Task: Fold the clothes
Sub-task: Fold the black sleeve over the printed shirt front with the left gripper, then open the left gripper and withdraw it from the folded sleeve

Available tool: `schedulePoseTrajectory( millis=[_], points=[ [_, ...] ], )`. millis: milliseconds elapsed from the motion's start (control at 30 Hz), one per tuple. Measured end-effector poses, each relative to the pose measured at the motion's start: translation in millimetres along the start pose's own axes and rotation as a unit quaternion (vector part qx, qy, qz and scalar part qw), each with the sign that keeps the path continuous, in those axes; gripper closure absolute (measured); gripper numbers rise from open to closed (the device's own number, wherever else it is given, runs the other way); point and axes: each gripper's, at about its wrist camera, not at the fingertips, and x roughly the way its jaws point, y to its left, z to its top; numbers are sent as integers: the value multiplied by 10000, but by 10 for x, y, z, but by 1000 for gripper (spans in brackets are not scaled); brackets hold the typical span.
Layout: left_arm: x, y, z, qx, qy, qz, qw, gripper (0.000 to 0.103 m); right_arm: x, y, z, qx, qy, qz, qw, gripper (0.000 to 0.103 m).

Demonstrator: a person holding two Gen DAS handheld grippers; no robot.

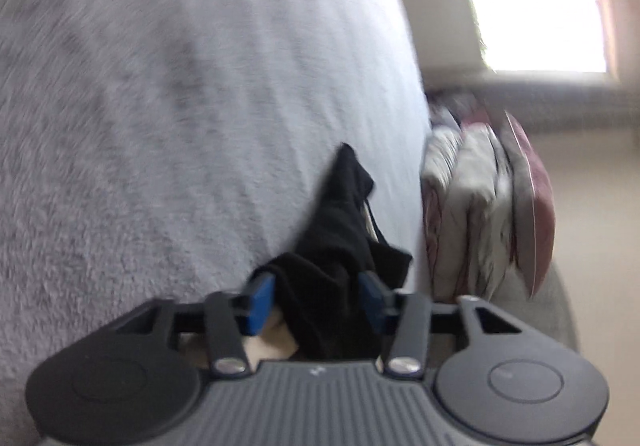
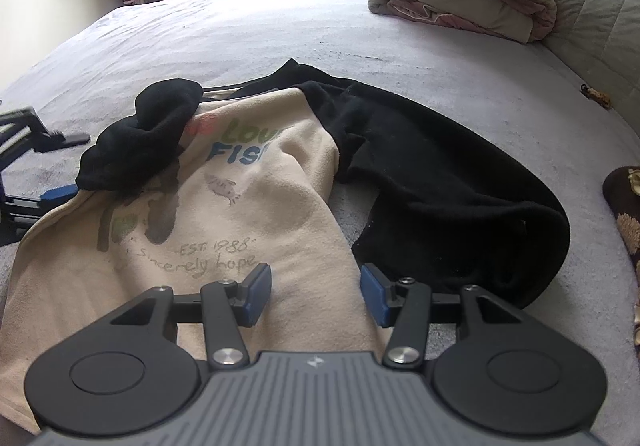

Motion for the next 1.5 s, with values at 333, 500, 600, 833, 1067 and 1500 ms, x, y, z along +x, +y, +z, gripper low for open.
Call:
schedulePoseTrajectory(
  millis=[333,500,600,833,1067,1500],
  points=[
    [-346,-335,-68,865,-1090,55,9903,90,10,2,-13,-35,-2,-14,10000,50],
    [-549,-631,52,1615,-1664,316,9722,92,13,-23,-5,8,-8,-21,10000,50],
    [-662,-680,204,1702,-1701,376,9699,103,20,-32,3,26,-13,-28,10000,50],
    [-931,-779,564,1852,-1750,496,9657,101,49,-19,3,-20,27,-63,10000,49],
    [-626,-281,509,715,-594,482,9945,67,79,14,-21,-117,83,-116,9998,49],
    [-107,-74,343,-542,-441,315,9971,94,135,27,-28,-147,145,-97,9997,49]
  ],
)
